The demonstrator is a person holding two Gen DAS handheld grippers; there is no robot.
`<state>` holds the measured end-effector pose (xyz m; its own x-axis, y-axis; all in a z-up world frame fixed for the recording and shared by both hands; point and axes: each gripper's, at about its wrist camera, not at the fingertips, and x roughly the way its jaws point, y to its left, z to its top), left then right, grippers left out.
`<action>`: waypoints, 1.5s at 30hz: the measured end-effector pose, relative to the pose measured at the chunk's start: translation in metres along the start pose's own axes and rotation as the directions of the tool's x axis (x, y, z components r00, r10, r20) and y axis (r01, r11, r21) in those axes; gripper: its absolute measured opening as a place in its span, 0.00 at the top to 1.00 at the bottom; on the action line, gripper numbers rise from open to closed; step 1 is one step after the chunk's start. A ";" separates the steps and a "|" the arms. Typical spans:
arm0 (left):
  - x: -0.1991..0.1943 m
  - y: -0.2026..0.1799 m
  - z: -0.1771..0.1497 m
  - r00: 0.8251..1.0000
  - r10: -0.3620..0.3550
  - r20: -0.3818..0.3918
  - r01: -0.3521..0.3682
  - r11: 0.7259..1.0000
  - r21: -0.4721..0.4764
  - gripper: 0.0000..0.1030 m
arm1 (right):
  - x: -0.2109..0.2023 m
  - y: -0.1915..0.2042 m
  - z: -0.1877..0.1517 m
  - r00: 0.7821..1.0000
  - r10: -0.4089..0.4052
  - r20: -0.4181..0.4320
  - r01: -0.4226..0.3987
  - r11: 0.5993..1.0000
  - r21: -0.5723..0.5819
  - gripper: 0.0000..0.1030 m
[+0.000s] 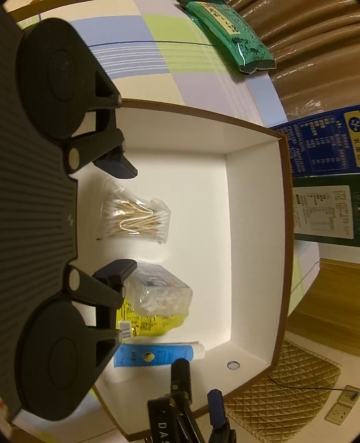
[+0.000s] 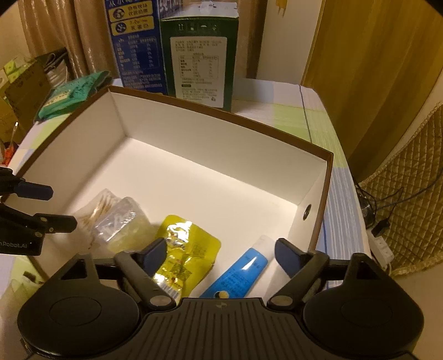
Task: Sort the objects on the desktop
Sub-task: 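Open both tools to drop the swab bag and blue tube in the box, then withdraw both tools from the box toward the loose items on the table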
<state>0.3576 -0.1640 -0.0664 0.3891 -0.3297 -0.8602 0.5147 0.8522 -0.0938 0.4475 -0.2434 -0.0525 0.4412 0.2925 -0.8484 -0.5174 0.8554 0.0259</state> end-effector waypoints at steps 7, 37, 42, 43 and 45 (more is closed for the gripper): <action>-0.026 -0.005 -0.008 0.998 0.023 0.059 -0.023 1.000 -0.014 0.18 | -0.015 0.004 -0.010 0.999 0.021 0.027 -0.021 1.000 0.009 0.05; -0.136 -0.012 -0.092 0.978 0.090 0.190 -0.075 0.993 -0.089 0.08 | -0.108 0.034 -0.087 0.974 0.117 0.194 -0.125 0.992 0.031 0.02; -0.143 -0.007 -0.118 0.981 0.086 0.173 -0.064 0.990 -0.125 0.08 | -0.114 0.047 -0.106 0.969 0.149 0.195 -0.152 0.988 0.003 0.02; -0.143 -0.006 -0.123 0.982 0.086 0.168 -0.065 0.990 -0.128 0.08 | -0.115 0.049 -0.110 0.969 0.157 0.190 -0.159 0.987 -0.002 0.02; -0.144 -0.005 -0.134 0.984 0.091 0.152 -0.071 0.988 -0.135 0.08 | -0.114 0.053 -0.116 0.969 0.170 0.178 -0.172 0.985 -0.007 0.02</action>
<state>0.1970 -0.0661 -0.0092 0.5462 -0.3087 -0.7787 0.3778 0.9205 -0.0999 0.2843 -0.2809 -0.0156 0.4704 0.5053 -0.7235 -0.5904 0.7895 0.1675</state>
